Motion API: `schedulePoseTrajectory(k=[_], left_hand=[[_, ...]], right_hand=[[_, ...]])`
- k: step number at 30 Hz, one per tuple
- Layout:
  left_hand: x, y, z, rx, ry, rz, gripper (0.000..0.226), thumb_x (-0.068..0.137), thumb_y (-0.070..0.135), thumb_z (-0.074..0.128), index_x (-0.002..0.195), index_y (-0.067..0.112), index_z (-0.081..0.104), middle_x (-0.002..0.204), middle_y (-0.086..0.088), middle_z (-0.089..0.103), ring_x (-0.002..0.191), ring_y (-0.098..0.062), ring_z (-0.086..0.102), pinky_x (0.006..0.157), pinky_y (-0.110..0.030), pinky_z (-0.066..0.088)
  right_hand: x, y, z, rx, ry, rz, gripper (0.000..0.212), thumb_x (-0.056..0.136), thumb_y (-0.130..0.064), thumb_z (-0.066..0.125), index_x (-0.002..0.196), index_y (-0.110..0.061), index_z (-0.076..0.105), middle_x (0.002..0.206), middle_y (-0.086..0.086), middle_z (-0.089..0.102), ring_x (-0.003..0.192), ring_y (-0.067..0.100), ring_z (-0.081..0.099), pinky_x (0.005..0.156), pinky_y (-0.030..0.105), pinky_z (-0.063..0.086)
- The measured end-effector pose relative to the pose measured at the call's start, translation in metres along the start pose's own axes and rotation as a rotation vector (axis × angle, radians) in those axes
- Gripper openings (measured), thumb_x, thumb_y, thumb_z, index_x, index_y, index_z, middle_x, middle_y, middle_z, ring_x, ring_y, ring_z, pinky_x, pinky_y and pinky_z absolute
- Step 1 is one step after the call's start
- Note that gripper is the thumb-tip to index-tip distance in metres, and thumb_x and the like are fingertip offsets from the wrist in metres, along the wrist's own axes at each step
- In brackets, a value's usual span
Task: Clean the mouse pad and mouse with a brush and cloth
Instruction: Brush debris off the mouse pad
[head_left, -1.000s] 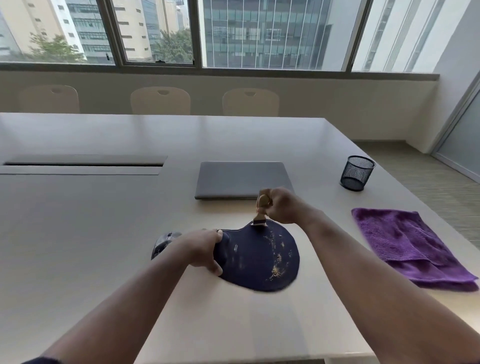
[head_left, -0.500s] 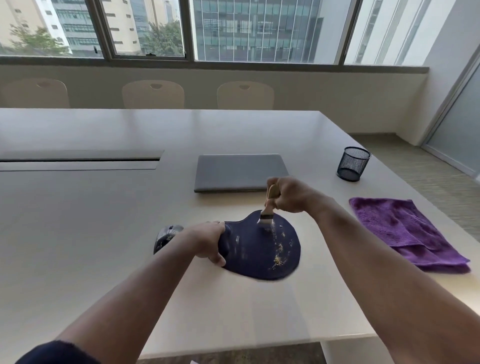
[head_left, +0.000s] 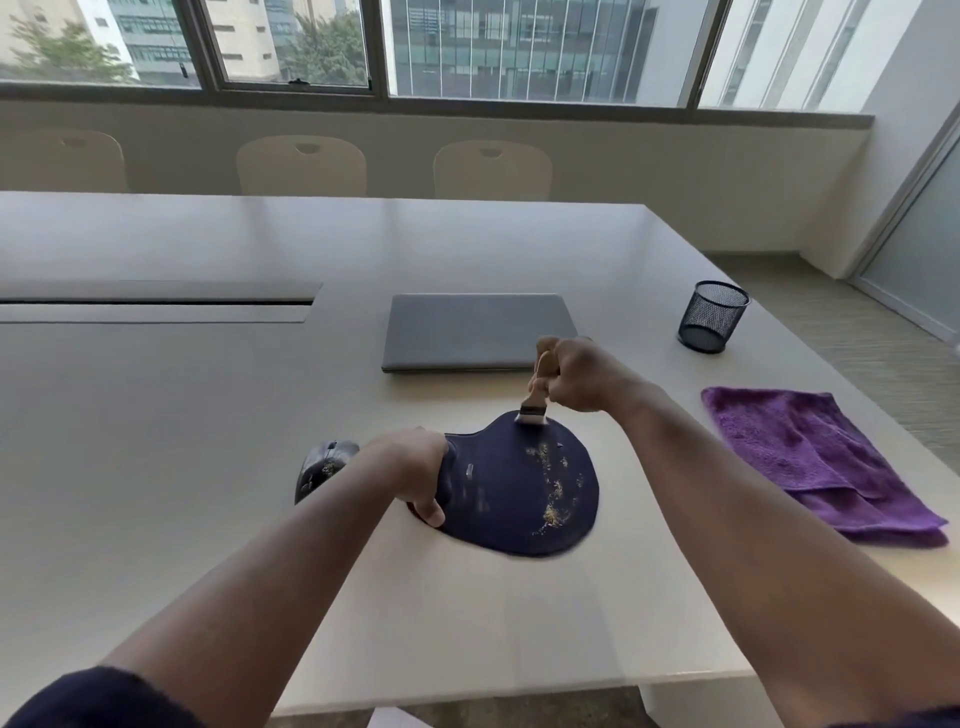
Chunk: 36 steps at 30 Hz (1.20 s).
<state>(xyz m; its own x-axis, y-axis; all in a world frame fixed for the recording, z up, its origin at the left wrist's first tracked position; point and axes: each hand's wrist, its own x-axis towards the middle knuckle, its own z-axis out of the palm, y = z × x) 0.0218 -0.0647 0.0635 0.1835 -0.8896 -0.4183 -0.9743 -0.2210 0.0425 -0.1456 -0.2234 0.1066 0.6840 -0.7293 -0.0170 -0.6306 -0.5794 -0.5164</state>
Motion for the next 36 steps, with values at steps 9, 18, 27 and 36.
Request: schedulePoseTrajectory(k=[9,18,27,36], left_hand=[[0.001,0.013,-0.008,0.088,-0.061,-0.056,0.067,0.062,0.042,0.089,0.118,0.020,0.060,0.114,-0.001,0.065,0.102,-0.025,0.063,0.087,-0.035,0.053],[-0.003,0.015,-0.007,0.002,-0.071,-0.103,0.073,0.066,0.033,0.089,0.129,0.020,0.054,0.125,-0.001,0.061,0.113,-0.024,0.058,0.091,-0.030,0.048],[-0.002,0.023,-0.011,0.042,-0.118,-0.131,0.071,0.069,0.033,0.087,0.130,0.020,0.053,0.126,-0.002,0.060,0.114,-0.025,0.057,0.089,-0.030,0.046],[-0.001,0.025,-0.011,0.028,-0.119,-0.155,0.070,0.068,0.031,0.088,0.128,0.020,0.053,0.126,-0.001,0.059,0.113,-0.026,0.058,0.088,-0.030,0.046]], right_hand=[[0.006,0.003,-0.004,0.055,-0.069,-0.057,0.032,0.083,0.001,0.064,0.064,-0.020,0.050,0.091,0.006,0.075,0.086,0.025,0.069,0.075,0.032,0.054],[0.008,0.006,-0.008,0.067,-0.164,-0.117,0.029,0.081,0.006,0.061,0.069,-0.019,0.051,0.090,0.006,0.076,0.082,0.021,0.067,0.070,0.031,0.054],[0.013,0.013,-0.011,0.051,-0.181,-0.148,0.030,0.079,0.007,0.059,0.066,-0.019,0.051,0.086,0.005,0.075,0.089,0.027,0.071,0.079,0.041,0.057],[0.012,0.023,-0.020,0.041,-0.210,-0.130,0.029,0.080,0.004,0.063,0.066,-0.019,0.051,0.087,0.010,0.075,0.080,0.023,0.070,0.073,0.037,0.057]])
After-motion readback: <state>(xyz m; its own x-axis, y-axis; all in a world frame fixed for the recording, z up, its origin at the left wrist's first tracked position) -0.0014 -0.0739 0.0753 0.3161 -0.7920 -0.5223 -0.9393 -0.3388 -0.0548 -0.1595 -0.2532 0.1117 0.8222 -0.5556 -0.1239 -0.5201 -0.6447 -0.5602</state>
